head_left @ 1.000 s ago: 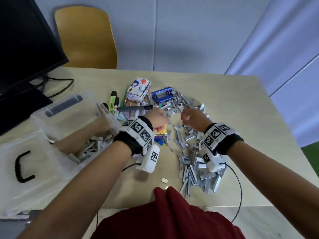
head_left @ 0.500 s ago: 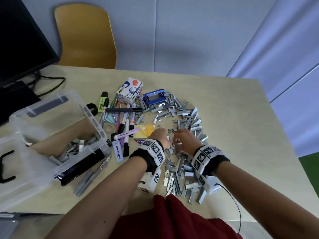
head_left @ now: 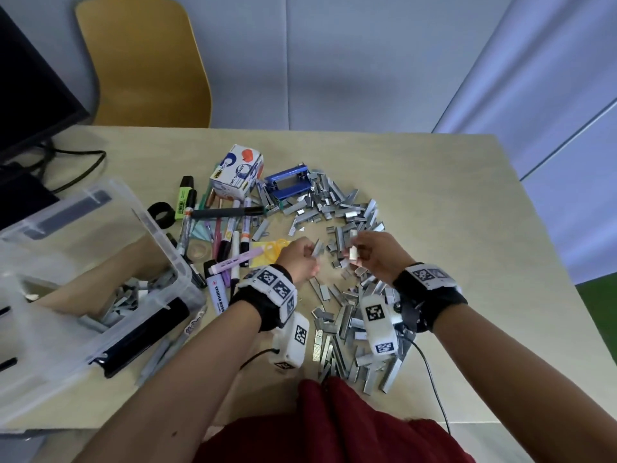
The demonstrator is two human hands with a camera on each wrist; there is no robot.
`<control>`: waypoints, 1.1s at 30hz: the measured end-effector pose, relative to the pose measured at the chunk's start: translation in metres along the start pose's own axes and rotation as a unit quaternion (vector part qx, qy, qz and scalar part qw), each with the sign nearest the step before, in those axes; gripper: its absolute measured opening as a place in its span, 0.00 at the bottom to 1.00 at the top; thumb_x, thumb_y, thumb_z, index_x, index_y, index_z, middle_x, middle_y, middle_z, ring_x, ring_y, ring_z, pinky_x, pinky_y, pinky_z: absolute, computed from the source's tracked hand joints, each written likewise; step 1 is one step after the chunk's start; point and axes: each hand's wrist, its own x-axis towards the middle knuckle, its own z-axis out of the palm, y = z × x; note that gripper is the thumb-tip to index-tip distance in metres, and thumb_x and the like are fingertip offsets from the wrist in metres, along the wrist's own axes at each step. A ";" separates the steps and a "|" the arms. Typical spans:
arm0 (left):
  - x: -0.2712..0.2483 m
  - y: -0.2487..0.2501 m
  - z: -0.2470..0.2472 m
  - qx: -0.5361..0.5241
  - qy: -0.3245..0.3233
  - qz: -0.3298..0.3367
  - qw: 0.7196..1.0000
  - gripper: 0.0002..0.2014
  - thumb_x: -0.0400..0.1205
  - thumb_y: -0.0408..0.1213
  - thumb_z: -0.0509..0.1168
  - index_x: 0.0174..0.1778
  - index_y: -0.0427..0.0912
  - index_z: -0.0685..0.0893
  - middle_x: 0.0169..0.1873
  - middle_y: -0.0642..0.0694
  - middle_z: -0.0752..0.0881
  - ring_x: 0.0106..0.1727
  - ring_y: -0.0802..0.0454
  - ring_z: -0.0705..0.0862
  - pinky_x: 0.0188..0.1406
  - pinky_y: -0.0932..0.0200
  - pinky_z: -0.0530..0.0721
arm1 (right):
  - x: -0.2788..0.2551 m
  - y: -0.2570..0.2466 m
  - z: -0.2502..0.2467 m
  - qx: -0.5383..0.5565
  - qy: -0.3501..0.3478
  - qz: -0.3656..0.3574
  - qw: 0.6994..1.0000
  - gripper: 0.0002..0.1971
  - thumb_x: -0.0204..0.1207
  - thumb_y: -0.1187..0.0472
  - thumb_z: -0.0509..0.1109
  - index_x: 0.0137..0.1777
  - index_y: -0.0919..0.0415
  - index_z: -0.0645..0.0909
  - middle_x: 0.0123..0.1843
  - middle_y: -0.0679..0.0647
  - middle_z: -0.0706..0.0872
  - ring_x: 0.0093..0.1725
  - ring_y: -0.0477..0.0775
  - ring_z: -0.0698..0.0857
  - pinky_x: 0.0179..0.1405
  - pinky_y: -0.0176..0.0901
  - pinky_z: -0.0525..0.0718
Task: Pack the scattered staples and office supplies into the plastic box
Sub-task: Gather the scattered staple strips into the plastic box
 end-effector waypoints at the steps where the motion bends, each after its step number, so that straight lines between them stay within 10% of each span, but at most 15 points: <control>1: 0.000 0.000 -0.004 -0.069 -0.014 -0.006 0.998 0.08 0.81 0.22 0.59 0.47 0.39 0.74 0.39 0.39 0.80 0.37 0.45 0.80 0.30 0.61 0.76 | 0.001 -0.002 0.000 0.060 0.003 0.017 0.998 0.11 0.79 0.73 0.56 0.36 0.65 0.71 0.38 0.60 0.76 0.36 0.54 0.82 0.40 0.44 0.82; 5: -0.004 0.012 -0.019 -0.279 -0.017 -0.044 0.959 0.13 0.81 0.18 0.55 0.37 0.40 0.74 0.24 0.44 0.80 0.21 0.55 0.76 0.19 0.66 0.69 | 0.008 -0.008 0.001 0.140 -0.010 0.063 0.988 0.12 0.75 0.71 0.56 0.30 0.63 0.71 0.31 0.57 0.70 0.23 0.51 0.76 0.28 0.38 0.78; 9: -0.002 0.019 -0.025 -0.237 0.001 -0.039 0.971 0.12 0.80 0.27 0.59 0.31 0.40 0.70 0.23 0.47 0.72 0.24 0.53 0.67 0.23 0.63 0.63 | 0.024 -0.012 0.009 -0.134 0.027 0.000 0.991 0.13 0.76 0.65 0.65 0.30 0.59 0.69 0.25 0.52 0.68 0.22 0.49 0.66 0.20 0.34 0.67; 13: 0.007 0.023 -0.021 0.019 0.037 0.005 0.999 0.17 0.79 0.37 0.63 0.25 0.42 0.68 0.20 0.47 0.67 0.22 0.50 0.66 0.25 0.60 0.62 | 0.038 -0.014 0.025 -0.496 0.098 -0.086 0.859 0.12 0.74 0.60 0.67 0.32 0.60 0.70 0.30 0.52 0.74 0.32 0.53 0.75 0.30 0.38 0.71; 18: 0.011 0.019 -0.013 0.137 0.055 0.023 0.989 0.13 0.83 0.34 0.54 0.39 0.33 0.80 0.41 0.31 0.84 0.42 0.37 0.83 0.40 0.52 0.79 | 0.048 -0.008 0.033 -0.638 0.107 -0.071 0.759 0.06 0.75 0.59 0.65 0.45 0.61 0.74 0.48 0.59 0.82 0.49 0.61 0.84 0.39 0.45 0.78; 21: 0.012 0.017 -0.013 0.236 0.040 0.043 0.970 0.12 0.83 0.32 0.53 0.55 0.34 0.79 0.58 0.34 0.82 0.56 0.37 0.82 0.53 0.48 0.81 | 0.052 -0.007 0.028 -0.605 0.108 -0.064 0.786 0.08 0.76 0.58 0.65 0.41 0.62 0.72 0.40 0.57 0.78 0.42 0.58 0.80 0.36 0.43 0.74; 28: 0.015 0.021 -0.006 0.418 -0.028 0.139 0.897 0.21 0.80 0.25 0.58 0.69 0.46 0.69 0.63 0.42 0.71 0.48 0.40 0.82 0.43 0.49 0.81 | 0.037 -0.018 0.005 -0.143 0.047 0.001 0.989 0.14 0.74 0.67 0.62 0.27 0.59 0.69 0.22 0.52 0.66 0.20 0.48 0.63 0.22 0.36 0.60; 33: 0.026 0.026 0.010 0.442 -0.042 0.132 0.886 0.24 0.79 0.22 0.60 0.69 0.46 0.67 0.65 0.42 0.69 0.44 0.41 0.81 0.36 0.53 0.76 | 0.024 -0.020 -0.002 0.151 0.026 0.031 0.988 0.11 0.73 0.70 0.52 0.30 0.62 0.67 0.23 0.56 0.78 0.20 0.52 0.73 0.20 0.35 0.70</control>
